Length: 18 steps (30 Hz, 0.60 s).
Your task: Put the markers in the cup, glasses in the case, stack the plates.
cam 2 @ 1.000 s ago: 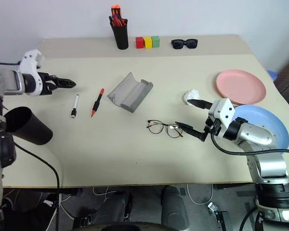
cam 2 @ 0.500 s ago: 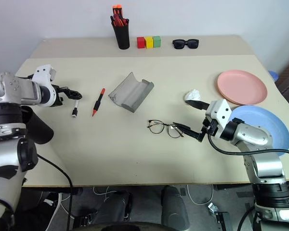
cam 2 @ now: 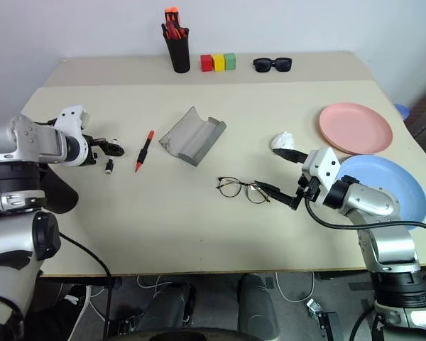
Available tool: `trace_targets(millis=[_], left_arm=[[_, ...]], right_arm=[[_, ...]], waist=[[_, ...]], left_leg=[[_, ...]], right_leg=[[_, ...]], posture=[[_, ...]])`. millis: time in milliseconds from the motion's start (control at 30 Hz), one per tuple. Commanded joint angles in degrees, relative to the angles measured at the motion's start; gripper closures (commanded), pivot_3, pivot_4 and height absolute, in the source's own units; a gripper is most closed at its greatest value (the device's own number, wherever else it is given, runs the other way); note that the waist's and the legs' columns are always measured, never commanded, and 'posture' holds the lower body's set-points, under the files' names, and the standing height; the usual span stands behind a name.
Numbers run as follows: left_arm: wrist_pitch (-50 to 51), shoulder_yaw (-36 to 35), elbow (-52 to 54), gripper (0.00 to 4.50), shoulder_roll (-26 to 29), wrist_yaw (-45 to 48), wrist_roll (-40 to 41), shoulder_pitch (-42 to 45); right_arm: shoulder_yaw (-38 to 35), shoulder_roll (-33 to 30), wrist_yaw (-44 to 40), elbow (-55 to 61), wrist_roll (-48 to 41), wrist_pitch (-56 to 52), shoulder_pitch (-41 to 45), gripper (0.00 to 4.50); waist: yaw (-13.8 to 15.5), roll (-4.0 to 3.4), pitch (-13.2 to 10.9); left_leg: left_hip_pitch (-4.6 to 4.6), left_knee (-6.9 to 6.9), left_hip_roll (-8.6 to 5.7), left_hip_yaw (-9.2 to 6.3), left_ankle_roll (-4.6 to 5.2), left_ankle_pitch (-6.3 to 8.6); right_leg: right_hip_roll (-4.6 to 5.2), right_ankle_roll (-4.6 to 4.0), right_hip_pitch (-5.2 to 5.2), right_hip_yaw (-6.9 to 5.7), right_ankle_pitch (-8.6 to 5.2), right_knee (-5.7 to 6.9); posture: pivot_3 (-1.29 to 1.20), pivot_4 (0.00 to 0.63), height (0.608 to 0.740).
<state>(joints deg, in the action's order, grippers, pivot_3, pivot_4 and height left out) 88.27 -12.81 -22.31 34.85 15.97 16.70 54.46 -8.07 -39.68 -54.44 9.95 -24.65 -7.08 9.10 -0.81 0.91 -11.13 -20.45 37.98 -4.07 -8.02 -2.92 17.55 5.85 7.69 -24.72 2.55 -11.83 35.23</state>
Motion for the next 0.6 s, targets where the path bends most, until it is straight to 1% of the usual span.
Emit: trace_targets(millis=[33,67,133,333,500,600], left_arm=[[-0.01,2.40,-0.57,0.00,1.50,0.04,-1.15,0.42],[-0.30,1.83,-1.44,0.00,1.49,0.83,-0.60,0.38],[-1.71,3.02,-3.18,0.00,1.79,2.23,-0.36,0.19],[-4.76,3.29,-6.95,0.00,0.20,1.85,-1.25,1.61],[-6.09,4.54,-7.80,0.00,0.96,2.85,-1.90,1.09],[-4.44,5.19,-7.45,0.78,1.43,3.96,-1.24,0.40]], right_arm=[[-0.98,0.02,0.35,2.65,-0.28,0.78,0.19,0.07],[-0.98,0.00,0.38,2.64,-0.26,0.80,0.21,0.07],[-0.93,-0.02,0.35,2.63,-0.26,0.80,0.22,0.07],[-0.71,0.10,0.56,2.93,-0.08,0.65,0.42,0.07],[-1.09,-0.20,0.57,2.83,0.01,0.71,0.19,0.07],[-1.17,-0.26,0.72,3.03,0.06,0.62,0.03,0.00]], waist=[[0.00,0.01,0.00],[-0.01,0.01,0.00],[-0.06,0.01,0.00],[0.09,-0.01,0.02],[0.06,-0.02,0.03],[0.02,-0.02,0.03]], left_leg=[[0.00,0.00,0.00,0.00,0.00,0.00],[0.00,0.00,0.00,0.00,0.00,0.00],[0.00,0.00,0.00,0.00,0.00,0.00],[0.02,0.00,-0.01,0.01,-0.02,-0.01],[0.07,0.01,-0.02,0.01,-0.05,-0.03],[0.08,0.01,-0.02,0.00,-0.06,-0.04]], right_leg=[[0.00,0.00,0.00,0.00,0.00,0.00],[0.00,0.00,0.00,0.00,0.00,0.00],[0.00,0.00,0.00,0.00,0.00,0.00],[0.01,0.00,0.02,0.00,0.00,0.00],[0.01,0.01,0.06,0.00,0.00,0.02],[0.01,0.01,0.06,0.00,0.00,0.04]], posture=[[0.00,0.150,0.740],[0.00,0.150,0.740],[0.00,0.150,0.740],[0.00,0.150,0.740],[0.00,0.150,0.740],[0.00,0.150,0.740]])
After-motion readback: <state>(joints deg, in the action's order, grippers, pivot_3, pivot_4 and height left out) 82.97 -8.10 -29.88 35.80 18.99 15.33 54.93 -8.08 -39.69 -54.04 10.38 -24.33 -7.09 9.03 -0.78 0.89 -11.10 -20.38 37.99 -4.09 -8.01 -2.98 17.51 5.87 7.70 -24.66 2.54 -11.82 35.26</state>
